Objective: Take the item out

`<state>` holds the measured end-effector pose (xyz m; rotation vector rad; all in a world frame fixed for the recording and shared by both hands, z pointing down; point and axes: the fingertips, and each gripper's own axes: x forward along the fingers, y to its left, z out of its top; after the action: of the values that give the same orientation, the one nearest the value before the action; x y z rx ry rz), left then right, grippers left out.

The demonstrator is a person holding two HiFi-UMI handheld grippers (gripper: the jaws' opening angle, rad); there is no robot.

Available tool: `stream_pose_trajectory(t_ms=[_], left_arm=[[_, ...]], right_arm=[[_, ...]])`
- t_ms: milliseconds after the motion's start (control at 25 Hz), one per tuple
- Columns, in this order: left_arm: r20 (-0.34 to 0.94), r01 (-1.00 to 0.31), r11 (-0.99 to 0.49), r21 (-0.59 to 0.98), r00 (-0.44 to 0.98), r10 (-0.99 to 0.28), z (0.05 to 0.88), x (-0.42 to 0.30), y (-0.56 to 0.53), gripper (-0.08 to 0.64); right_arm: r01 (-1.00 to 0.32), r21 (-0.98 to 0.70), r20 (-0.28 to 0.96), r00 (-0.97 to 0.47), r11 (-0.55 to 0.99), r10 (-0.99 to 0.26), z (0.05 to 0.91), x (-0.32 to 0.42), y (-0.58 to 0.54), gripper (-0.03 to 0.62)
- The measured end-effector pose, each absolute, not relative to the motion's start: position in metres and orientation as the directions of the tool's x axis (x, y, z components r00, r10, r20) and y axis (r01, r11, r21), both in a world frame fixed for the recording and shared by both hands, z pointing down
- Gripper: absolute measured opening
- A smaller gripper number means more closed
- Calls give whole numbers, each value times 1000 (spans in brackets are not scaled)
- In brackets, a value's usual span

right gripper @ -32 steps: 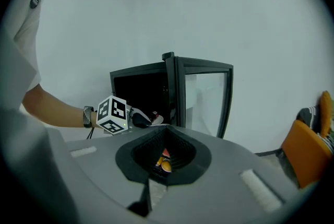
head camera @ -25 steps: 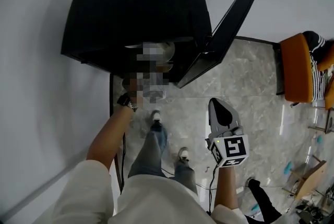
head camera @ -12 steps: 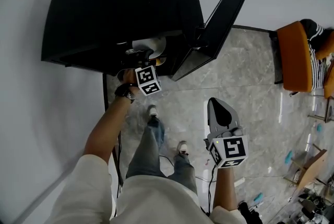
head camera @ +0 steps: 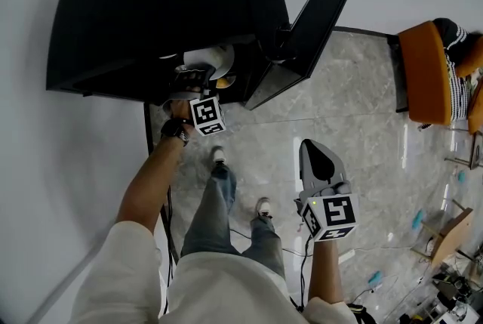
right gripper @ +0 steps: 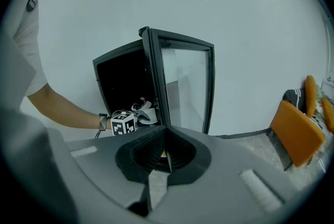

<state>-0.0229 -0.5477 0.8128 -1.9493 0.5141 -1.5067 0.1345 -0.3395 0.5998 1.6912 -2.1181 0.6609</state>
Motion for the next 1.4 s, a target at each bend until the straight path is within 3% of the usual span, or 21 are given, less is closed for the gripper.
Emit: stream_pose_trajectory(t_ms=[480,800,1400], left_arm=[[570,79,-578,-812,321,-757,796,-30,-532,8],[536,88,-542,-836,343,-771,787,-33,-524,9],[490,73,-498,-864,349,-798,682,-36,-462,12]], right_arm=[[-973,-136,537,-229,185,-812,599,132,-330,8],[-977,-132,542,-211,166,-814,598,138,-315,8],[-959,-137,442,-282,247,-851,534,142,-301,8]])
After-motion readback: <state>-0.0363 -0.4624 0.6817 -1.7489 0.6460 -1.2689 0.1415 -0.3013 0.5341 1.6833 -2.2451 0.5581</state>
